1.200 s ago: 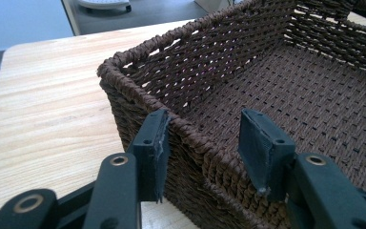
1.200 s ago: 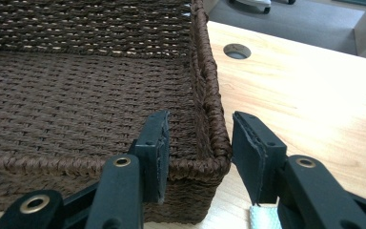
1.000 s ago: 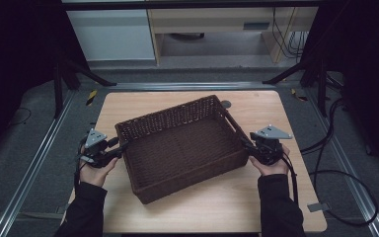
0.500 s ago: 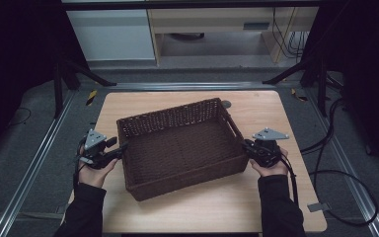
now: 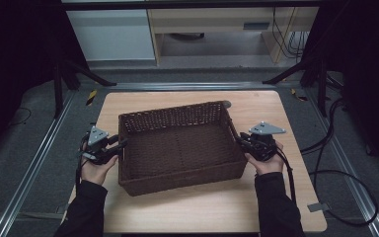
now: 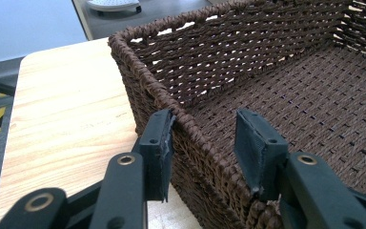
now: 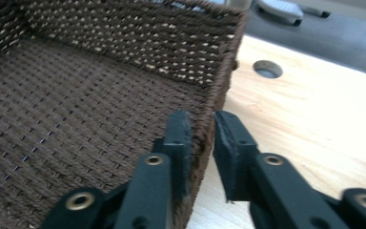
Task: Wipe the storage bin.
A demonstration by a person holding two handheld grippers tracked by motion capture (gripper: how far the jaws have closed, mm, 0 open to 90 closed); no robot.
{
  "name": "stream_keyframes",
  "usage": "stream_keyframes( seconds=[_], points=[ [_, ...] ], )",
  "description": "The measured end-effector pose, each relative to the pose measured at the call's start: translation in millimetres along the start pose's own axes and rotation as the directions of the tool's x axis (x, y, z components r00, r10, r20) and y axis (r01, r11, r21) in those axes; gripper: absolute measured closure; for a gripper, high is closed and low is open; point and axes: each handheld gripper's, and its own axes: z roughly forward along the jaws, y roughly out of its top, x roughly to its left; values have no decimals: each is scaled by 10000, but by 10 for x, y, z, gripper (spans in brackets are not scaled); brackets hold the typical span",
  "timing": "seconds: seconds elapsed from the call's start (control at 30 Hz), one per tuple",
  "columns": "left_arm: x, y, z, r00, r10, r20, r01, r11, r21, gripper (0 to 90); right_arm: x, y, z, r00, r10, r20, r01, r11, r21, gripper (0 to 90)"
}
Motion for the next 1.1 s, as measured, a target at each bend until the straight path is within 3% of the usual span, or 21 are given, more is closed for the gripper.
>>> stream_keyframes(
  seconds=[0.07,0.27,0.4,0.53,0.73,0.83,0.9,1.1],
  points=[
    [-3,2,-16,10000,4,57,-4,10000,0,560,29,-7,34,9999,-154,43,153,9998,120,785],
    [-73,-14,-89,9996,165,249,-162,9998,-117,493,48,-36,-32,9997,44,-226,-40,9998,181,801],
    [-111,-41,-90,9987,507,39,-508,9987,87,477,106,-60,-117,9985,27,-540,-8,9994,351,791],
    [-80,-67,-61,9987,510,82,-513,9977,444,536,120,-49,-158,9976,63,-695,-35,9992,401,735],
    [-72,-93,-14,9988,446,200,-457,9975,540,591,102,-26,-59,9998,-21,-191,20,10000,-41,655],
    [-79,-95,-17,9990,418,172,-426,9976,544,609,78,-44,-1,9999,102,-71,-102,9999,-96,668],
    [-89,-93,-25,9991,425,94,-430,9974,584,620,85,-56,16,9994,196,-274,-197,9998,-30,717],
    [-68,-115,-94,9997,251,60,-254,9975,665,654,175,-76,-44,9992,-42,-409,49,9999,150,739]
  ],
)
